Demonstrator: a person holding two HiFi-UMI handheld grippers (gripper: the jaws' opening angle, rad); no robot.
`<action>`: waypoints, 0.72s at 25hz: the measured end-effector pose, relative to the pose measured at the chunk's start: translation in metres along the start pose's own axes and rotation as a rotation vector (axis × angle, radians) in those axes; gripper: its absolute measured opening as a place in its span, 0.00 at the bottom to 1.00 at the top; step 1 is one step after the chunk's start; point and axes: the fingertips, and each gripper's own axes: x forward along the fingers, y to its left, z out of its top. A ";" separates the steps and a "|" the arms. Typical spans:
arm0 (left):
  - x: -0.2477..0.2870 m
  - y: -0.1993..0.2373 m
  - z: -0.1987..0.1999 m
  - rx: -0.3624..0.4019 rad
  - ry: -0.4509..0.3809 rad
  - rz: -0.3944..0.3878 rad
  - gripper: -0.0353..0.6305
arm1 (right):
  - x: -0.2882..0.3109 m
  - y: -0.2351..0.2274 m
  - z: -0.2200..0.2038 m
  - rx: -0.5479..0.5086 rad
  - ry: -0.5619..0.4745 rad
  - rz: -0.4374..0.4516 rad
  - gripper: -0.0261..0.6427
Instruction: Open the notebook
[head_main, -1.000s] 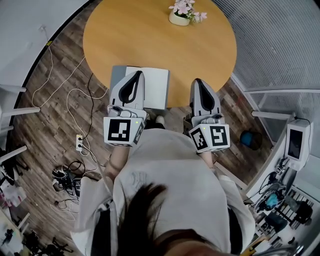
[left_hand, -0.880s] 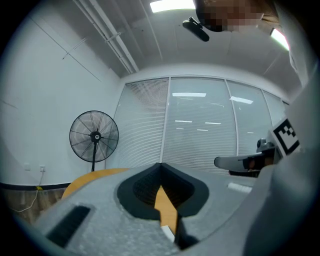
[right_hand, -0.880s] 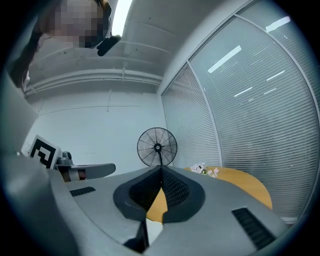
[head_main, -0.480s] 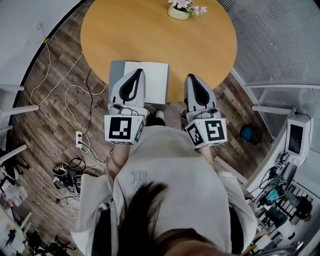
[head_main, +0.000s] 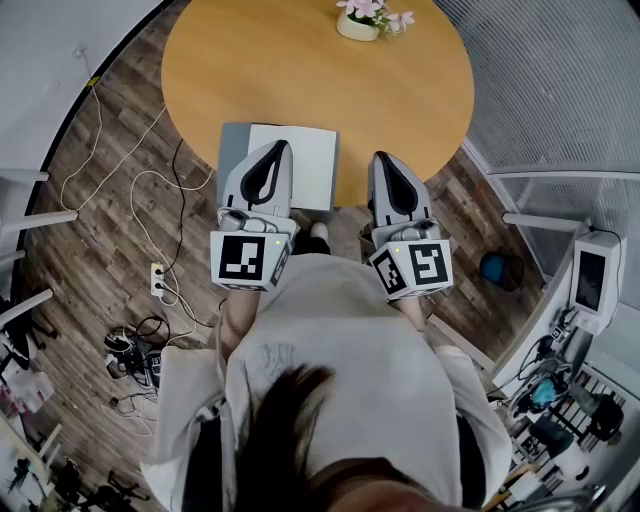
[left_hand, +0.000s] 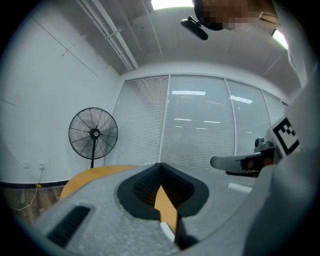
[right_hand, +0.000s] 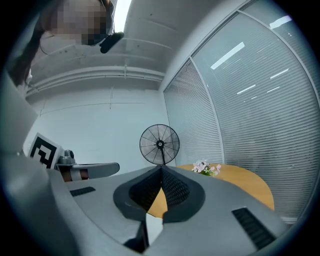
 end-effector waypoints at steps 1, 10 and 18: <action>0.000 0.000 0.000 0.001 0.001 0.000 0.08 | 0.000 0.000 0.000 0.001 -0.001 -0.001 0.04; 0.001 0.003 -0.003 -0.002 0.004 0.006 0.08 | 0.004 0.000 -0.001 -0.001 0.006 0.007 0.04; 0.002 0.003 -0.003 -0.002 0.004 0.010 0.08 | 0.004 0.000 -0.001 -0.016 0.009 0.008 0.04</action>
